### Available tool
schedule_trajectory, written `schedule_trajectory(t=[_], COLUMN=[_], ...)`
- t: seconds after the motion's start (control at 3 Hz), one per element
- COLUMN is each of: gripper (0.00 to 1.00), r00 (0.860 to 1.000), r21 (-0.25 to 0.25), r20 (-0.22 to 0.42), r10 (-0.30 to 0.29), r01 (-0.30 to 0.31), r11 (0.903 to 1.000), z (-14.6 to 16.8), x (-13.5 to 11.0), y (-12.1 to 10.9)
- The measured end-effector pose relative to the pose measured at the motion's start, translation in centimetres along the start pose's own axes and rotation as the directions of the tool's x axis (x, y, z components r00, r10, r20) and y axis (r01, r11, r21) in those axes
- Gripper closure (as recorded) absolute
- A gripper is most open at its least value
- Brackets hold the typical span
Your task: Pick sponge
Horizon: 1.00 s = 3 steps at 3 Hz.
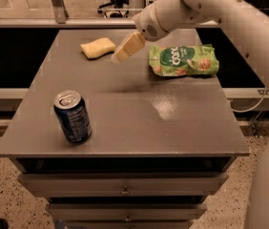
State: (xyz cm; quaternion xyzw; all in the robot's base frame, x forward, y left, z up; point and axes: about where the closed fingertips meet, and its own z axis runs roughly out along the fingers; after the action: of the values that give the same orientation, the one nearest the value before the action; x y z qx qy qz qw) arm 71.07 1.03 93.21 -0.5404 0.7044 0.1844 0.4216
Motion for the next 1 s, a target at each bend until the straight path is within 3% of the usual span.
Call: schedule_trajectory(t=[0.33, 1.0], gripper=[0.0, 0.0], r00=[0.998, 0.985], r21=[0.026, 0.062], r20=[0.01, 0.0], r10=[0.056, 0.174], r01=[-0.056, -0.173], r11=[0.9981, 0.9829], z=[3.7, 10.3], x=[0.8, 1.7], y=[-1.9, -4.9])
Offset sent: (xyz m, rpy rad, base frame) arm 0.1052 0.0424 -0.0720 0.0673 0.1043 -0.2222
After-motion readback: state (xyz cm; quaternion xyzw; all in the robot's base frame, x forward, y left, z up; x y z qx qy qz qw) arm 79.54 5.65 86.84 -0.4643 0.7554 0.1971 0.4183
